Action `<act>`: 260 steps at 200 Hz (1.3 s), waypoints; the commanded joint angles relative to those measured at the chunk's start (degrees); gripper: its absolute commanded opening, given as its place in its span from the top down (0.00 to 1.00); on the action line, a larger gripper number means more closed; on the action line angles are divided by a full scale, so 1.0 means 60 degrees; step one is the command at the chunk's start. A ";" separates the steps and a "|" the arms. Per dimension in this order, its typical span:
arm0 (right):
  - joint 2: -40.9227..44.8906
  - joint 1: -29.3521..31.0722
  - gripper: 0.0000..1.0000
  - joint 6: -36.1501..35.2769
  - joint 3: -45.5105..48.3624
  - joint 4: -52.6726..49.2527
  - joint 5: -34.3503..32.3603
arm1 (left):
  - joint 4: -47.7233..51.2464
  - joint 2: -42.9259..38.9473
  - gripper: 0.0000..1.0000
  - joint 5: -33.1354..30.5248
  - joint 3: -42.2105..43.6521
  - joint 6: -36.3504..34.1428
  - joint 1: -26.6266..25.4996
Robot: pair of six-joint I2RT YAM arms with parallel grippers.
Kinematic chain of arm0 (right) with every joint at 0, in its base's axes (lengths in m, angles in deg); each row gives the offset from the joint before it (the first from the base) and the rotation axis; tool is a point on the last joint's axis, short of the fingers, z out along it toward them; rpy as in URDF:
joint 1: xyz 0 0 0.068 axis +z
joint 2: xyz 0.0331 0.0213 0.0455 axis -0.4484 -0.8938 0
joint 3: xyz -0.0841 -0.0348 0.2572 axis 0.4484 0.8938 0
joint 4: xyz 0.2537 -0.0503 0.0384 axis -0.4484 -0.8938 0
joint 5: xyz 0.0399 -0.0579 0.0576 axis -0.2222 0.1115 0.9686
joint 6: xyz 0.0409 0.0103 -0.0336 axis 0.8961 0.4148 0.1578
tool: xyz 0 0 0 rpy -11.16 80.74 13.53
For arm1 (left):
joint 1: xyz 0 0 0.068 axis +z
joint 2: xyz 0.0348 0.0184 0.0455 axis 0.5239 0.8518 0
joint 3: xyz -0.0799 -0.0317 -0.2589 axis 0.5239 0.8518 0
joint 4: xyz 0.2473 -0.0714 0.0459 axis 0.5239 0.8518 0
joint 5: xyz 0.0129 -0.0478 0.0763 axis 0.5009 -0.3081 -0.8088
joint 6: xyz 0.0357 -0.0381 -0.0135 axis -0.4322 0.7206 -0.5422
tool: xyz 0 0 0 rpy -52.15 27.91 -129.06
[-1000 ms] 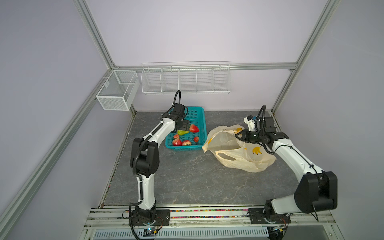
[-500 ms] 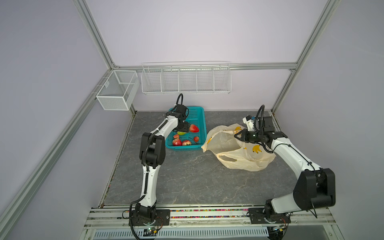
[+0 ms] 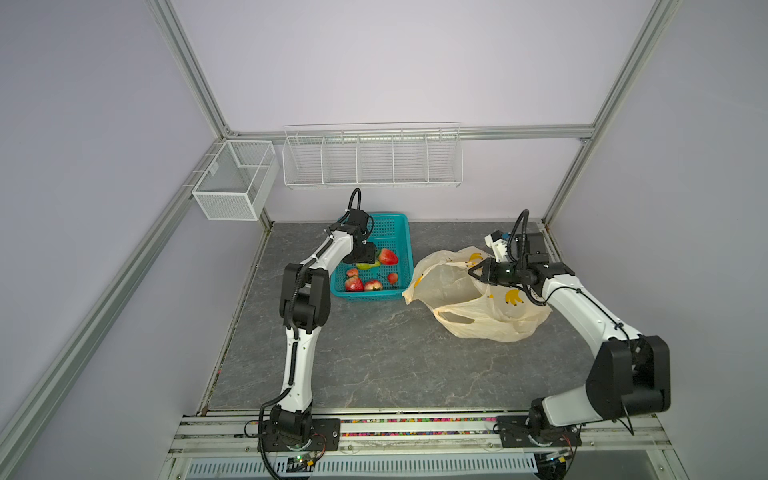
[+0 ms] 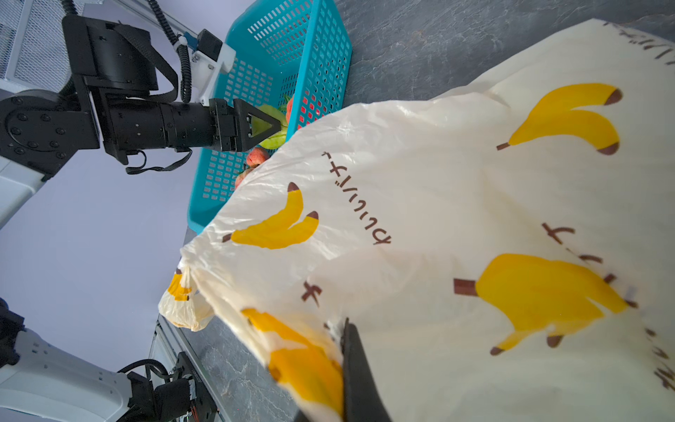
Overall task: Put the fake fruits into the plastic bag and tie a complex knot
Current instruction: 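Release the bag with the left gripper and grasp the green pear in the basket, then carry the green pear into the bag with the left gripper while the right holds it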
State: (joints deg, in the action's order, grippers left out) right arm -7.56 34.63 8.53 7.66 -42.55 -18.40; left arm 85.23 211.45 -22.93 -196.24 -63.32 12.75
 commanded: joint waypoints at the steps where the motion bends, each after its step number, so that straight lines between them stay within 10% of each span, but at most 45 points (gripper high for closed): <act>1: -0.0168 0.0024 0.93 -0.0232 -0.0150 -0.0095 -0.0043 | -0.0036 0.0351 0.38 0.0198 -0.0346 0.0183 0.0038; 113: -0.0018 0.0017 0.93 -0.0060 -0.0081 -0.0059 -0.0038 | -0.1455 -0.1479 0.67 0.0178 0.1427 0.1181 0.0049; 188: 0.0189 0.0039 0.93 0.1021 0.0415 0.0768 -0.0286 | -0.4006 -0.6810 0.74 0.0316 0.6266 0.2286 -0.0184; 260: -0.0011 0.0214 0.93 0.1131 0.0294 0.0730 -0.0156 | -0.4720 -1.0026 0.75 -0.1651 0.8154 0.1572 -0.4680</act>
State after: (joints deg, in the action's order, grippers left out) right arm -7.82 35.55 14.65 9.52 -38.74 -19.67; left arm 58.11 150.12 -26.95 -148.55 -51.56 -9.11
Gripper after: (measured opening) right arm 0.068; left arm 0.407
